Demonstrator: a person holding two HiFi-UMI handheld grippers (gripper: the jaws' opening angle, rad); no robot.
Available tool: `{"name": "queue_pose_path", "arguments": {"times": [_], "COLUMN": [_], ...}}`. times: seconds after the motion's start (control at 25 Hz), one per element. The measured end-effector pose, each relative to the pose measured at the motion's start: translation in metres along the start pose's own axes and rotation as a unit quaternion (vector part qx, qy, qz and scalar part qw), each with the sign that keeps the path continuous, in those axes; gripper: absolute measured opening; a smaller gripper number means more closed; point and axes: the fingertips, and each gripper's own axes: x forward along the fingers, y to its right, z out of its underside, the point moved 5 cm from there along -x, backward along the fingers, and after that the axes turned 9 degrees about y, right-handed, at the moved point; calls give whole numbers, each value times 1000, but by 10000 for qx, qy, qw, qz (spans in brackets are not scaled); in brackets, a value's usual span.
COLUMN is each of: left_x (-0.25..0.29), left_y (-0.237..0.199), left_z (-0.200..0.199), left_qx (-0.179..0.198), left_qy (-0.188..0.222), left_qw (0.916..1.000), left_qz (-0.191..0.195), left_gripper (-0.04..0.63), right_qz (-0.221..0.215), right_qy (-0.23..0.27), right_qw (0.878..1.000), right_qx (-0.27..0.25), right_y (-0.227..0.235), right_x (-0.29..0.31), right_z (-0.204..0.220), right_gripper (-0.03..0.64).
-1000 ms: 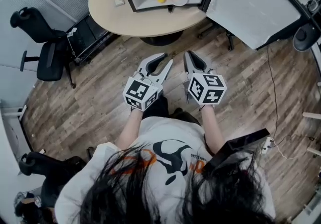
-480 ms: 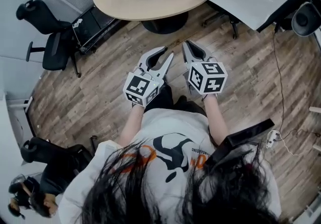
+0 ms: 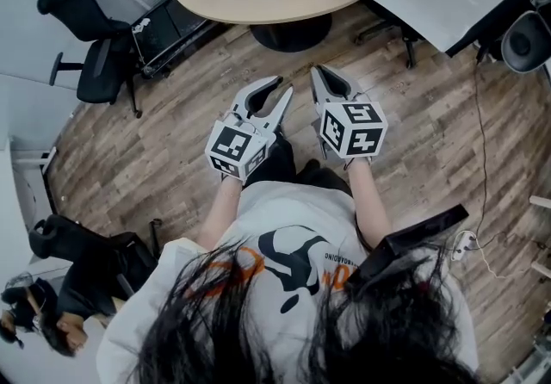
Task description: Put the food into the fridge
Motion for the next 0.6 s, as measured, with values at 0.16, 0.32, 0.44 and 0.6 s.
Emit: {"name": "queue_pose_path", "arguments": {"times": [0.16, 0.32, 0.44, 0.6], "left_x": [-2, 3, 7, 12], "left_y": [5, 10, 14, 25], "left_z": [0, 1, 3, 7], "left_qx": [24, 55, 52, 30], "left_qy": [-2, -62, -117, -200], "left_qw": [10000, 9999, 9998, 9996], "left_qz": [4, 56, 128, 175], "left_gripper": [86, 86, 86, 86], "right_qz": [-4, 38, 74, -33], "right_qy": [11, 24, 8, -35], "right_qw": [10000, 9999, 9999, 9999], "right_qx": [57, 97, 131, 93], "right_y": [1, 9, 11, 8], "right_x": [-5, -8, -10, -14], "right_z": [2, 3, 5, 7], "right_gripper": [35, 35, 36, 37]}}
